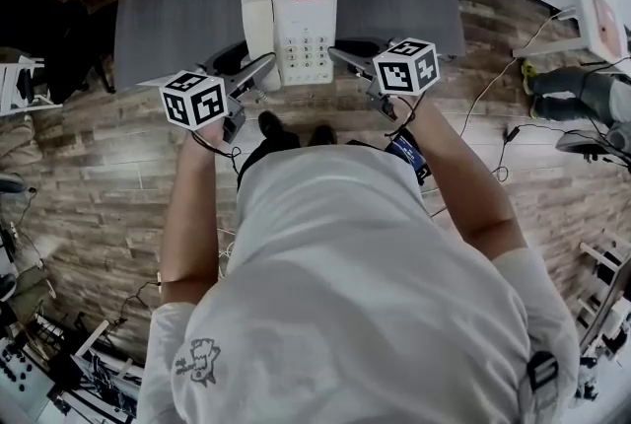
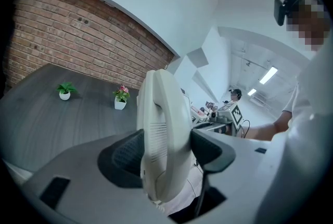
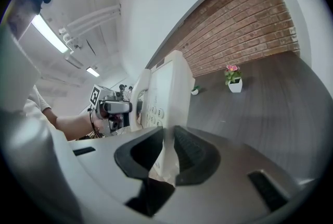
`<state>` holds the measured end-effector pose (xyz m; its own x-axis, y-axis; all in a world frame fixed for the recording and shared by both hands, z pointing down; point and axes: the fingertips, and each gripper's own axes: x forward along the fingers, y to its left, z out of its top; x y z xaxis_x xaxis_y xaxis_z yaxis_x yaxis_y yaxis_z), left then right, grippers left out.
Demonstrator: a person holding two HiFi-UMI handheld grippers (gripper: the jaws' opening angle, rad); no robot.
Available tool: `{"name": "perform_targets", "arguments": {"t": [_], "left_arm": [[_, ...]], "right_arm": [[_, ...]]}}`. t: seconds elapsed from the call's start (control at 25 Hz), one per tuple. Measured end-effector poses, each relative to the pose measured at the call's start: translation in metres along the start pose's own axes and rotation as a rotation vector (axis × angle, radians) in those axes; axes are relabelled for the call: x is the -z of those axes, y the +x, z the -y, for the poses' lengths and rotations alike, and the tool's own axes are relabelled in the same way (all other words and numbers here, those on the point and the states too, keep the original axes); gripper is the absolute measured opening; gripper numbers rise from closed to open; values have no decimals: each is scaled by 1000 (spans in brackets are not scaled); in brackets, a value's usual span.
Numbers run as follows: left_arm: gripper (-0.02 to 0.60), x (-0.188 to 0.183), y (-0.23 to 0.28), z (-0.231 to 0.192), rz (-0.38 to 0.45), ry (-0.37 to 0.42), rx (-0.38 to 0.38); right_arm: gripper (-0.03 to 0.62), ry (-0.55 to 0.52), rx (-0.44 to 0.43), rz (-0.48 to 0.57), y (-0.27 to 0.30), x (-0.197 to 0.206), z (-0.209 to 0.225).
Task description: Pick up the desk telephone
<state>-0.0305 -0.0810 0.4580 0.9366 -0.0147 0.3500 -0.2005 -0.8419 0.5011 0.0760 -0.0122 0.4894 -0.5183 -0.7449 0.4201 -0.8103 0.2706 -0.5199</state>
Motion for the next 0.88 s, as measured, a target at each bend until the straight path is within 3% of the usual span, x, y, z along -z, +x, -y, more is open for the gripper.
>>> {"name": "perform_targets", "arguments": {"t": [0.88], "left_arm": [[296,-3,-10,8,-32,-9,49]], "right_arm": [[74,52,47,22,-6,0,-13]]}}
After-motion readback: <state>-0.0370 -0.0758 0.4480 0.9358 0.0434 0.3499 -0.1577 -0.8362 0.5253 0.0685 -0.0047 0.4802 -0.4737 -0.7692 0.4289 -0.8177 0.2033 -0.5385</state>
